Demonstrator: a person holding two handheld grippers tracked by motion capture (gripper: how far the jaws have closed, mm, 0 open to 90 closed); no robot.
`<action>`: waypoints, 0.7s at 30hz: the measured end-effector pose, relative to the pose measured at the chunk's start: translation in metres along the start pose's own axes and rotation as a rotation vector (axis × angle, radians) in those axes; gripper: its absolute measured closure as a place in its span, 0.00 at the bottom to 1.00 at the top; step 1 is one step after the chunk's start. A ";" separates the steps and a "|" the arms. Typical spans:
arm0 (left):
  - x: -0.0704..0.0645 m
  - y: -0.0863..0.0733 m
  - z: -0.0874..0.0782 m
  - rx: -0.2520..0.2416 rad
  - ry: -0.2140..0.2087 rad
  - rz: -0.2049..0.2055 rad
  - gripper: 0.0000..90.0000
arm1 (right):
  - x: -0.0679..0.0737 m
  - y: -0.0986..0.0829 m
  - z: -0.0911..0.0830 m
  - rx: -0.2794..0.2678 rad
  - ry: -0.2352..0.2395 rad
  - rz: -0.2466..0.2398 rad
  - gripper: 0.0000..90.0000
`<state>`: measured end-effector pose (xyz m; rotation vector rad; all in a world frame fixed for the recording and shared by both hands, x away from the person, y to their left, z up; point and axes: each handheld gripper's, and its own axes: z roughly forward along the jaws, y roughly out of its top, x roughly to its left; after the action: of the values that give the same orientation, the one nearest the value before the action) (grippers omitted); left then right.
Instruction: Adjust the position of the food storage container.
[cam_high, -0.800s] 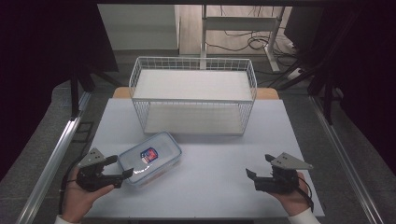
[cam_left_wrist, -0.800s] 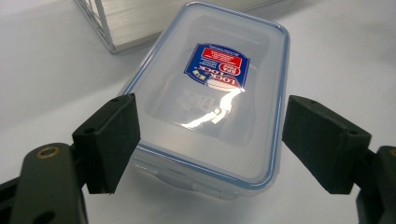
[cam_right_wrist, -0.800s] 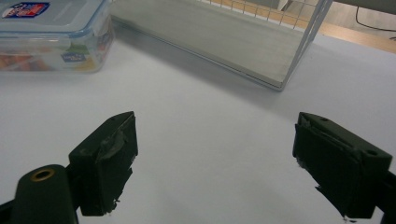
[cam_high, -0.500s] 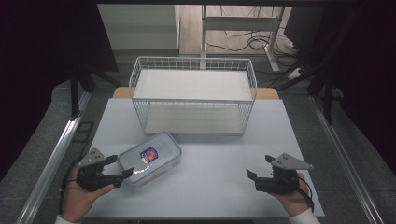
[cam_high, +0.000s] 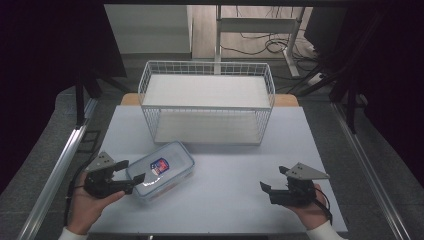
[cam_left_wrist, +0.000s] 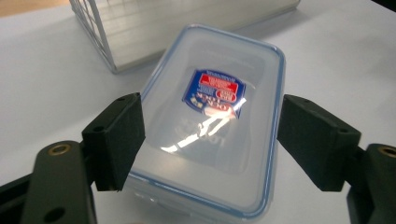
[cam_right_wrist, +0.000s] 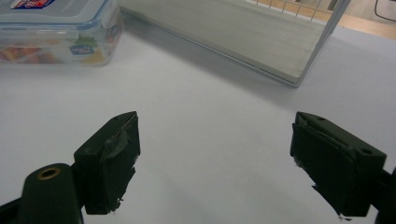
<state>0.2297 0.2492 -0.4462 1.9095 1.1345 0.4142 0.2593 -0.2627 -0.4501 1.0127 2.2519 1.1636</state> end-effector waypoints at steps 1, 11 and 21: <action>0.000 0.000 0.000 0.000 0.000 0.000 0.26 | 0.000 0.000 0.001 0.001 0.002 -0.001 0.18; -0.001 0.030 0.017 0.019 -0.029 0.037 0.30 | 0.010 0.000 -0.004 0.010 -0.004 -0.010 0.18; 0.012 0.058 0.052 0.082 -0.024 0.074 0.52 | 0.004 -0.005 -0.001 0.033 -0.014 0.014 0.19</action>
<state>0.3017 0.2201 -0.4315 2.0279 1.0820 0.3890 0.2541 -0.2624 -0.4534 1.0477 2.2633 1.1248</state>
